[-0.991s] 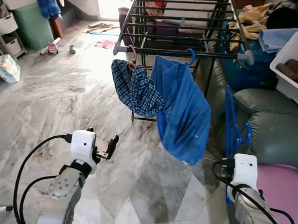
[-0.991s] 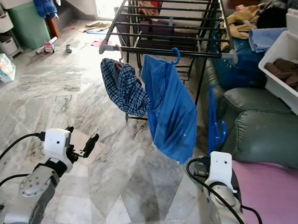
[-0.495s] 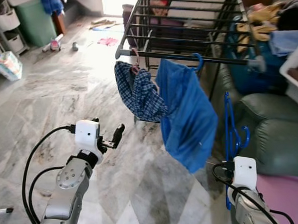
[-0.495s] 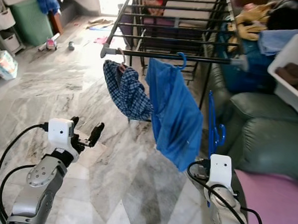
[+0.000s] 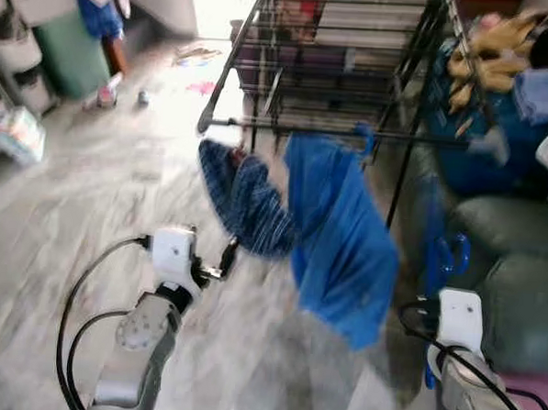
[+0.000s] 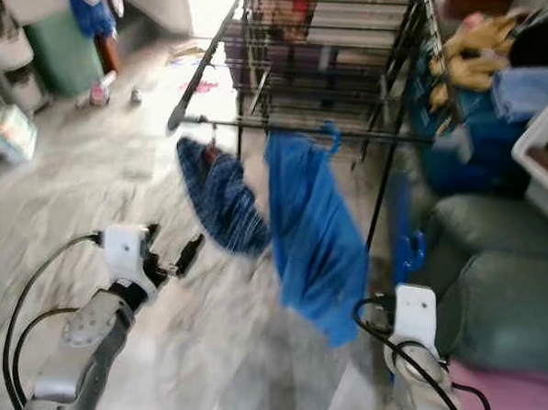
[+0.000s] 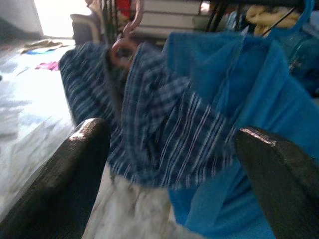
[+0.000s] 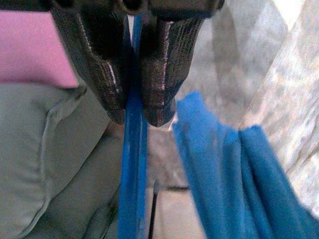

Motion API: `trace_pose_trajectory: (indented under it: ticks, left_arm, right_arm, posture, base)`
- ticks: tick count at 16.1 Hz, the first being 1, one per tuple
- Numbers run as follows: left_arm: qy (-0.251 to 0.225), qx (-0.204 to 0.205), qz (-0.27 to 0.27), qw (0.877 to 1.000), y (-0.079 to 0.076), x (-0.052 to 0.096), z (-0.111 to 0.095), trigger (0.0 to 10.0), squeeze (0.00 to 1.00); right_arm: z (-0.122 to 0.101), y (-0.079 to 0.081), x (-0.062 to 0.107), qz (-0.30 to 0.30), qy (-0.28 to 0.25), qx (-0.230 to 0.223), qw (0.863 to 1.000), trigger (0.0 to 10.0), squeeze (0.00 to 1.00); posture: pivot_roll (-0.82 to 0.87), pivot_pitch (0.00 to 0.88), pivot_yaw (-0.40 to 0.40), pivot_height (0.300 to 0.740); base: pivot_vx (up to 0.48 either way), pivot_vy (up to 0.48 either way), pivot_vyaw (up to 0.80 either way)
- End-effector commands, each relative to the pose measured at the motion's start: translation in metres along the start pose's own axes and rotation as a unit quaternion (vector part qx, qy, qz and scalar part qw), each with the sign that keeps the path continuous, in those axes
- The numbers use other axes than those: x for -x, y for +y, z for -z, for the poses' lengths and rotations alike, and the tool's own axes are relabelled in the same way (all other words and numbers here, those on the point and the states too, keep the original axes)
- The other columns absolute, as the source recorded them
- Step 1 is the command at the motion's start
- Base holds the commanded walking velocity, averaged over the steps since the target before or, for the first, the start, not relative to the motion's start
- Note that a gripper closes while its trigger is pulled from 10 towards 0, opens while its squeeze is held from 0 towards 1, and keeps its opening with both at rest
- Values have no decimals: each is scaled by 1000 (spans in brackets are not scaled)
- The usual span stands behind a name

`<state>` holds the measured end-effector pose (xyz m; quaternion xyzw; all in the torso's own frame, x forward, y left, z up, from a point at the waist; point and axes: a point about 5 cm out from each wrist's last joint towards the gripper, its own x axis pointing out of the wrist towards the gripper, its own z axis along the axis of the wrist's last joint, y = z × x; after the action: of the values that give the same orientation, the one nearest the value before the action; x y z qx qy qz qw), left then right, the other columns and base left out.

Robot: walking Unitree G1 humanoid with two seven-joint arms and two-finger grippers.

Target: Hang hanger

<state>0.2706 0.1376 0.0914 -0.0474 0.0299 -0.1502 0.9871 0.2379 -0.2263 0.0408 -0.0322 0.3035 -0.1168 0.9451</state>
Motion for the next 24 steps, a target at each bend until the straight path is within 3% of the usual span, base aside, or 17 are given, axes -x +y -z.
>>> trace_pose_trajectory:
  ticks: [1,7,10,13,19,24]
  left_arm:
    - [7,-6,-7,1000,8,3,0,10000,0]
    - [20,1,13,1000,5,2,3,10000,0]
    - [38,13,16,999,5,2,6,10000,0]
    - [43,17,36,998,1,4,7,10000,0]
    - [48,15,39,998,1,3,8,10000,0]
    - [44,17,55,997,-1,1,5,10000,0]
  right_arm:
    - [-4,9,1,-10,-7,0,1000,10000,0]
    - [-10,1,-4,8,-6,-19,1000,10000,0]
    - [-18,-2,-8,3,-15,1,1000,10000,0]
    - [-20,-2,-10,-5,-11,2,1000,10000,0]
    - [-8,10,-4,-19,1,-6,1000,10000,0]
    - [-12,-7,7,41,-47,-32,998,10000,0]
  posture:
    - [-28,72,31,740]
    - [-27,65,32,740]
    - [-26,65,35,740]
    - [-25,66,34,740]
    - [-27,68,41,740]
    - [-30,68,50,740]
  base:
    - [465,0,0]
    - [457,0,0]
    - [306,369,0]
    - [85,383,0]
    - [0,0,0]
    - [0,0,0]
